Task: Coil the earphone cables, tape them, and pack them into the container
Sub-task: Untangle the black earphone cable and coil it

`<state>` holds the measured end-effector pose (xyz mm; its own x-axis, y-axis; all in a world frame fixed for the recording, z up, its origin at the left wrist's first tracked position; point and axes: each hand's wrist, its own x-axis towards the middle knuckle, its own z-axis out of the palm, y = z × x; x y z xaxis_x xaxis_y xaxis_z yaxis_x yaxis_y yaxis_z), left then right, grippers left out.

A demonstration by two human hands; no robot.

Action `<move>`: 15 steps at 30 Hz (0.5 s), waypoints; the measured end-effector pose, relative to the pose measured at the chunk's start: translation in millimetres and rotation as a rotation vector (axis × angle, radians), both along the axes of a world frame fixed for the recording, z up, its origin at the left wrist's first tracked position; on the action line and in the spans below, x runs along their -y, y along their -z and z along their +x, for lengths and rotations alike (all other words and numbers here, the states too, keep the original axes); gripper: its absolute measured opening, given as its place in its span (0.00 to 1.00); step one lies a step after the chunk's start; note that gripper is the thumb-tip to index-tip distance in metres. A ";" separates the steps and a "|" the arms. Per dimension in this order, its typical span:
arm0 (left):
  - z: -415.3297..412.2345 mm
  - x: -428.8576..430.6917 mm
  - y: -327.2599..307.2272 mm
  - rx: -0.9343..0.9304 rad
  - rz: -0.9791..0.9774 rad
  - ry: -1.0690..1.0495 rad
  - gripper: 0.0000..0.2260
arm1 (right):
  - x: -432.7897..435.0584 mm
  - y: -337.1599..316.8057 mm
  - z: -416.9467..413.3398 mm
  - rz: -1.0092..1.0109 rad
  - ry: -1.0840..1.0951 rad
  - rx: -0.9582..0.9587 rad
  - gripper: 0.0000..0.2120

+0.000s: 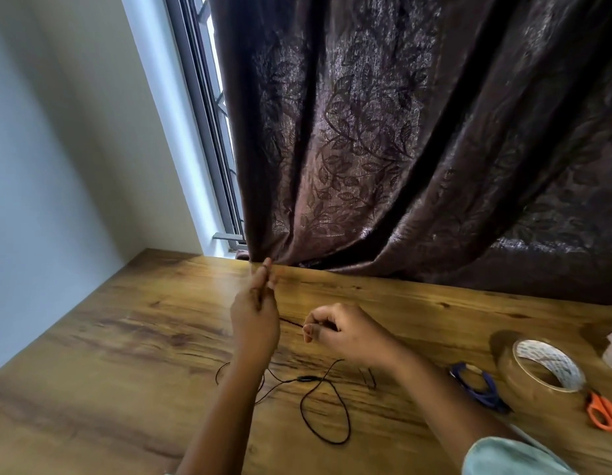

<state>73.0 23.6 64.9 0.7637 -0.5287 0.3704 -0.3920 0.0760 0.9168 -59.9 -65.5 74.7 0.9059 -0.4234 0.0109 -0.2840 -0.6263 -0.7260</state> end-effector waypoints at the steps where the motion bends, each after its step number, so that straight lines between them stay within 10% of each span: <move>1: 1.3 -1.2 6.7 0.178 0.170 0.031 0.14 | 2.2 -4.8 -0.6 -0.047 -0.010 -0.008 0.10; 5: -5.0 -11.9 4.4 0.140 0.493 0.308 0.13 | 20.0 -25.6 -3.7 -0.228 0.001 0.027 0.07; 15: -15.7 -36.4 -27.8 -0.687 0.163 0.857 0.17 | 30.9 -19.8 1.3 -0.019 0.142 0.390 0.04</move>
<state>57.3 59.9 92.7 0.1382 -0.9839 -0.1134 0.3276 -0.0626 0.9427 -58.5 -96.5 94.5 0.7649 -0.5403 0.3508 -0.0744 -0.6150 -0.7850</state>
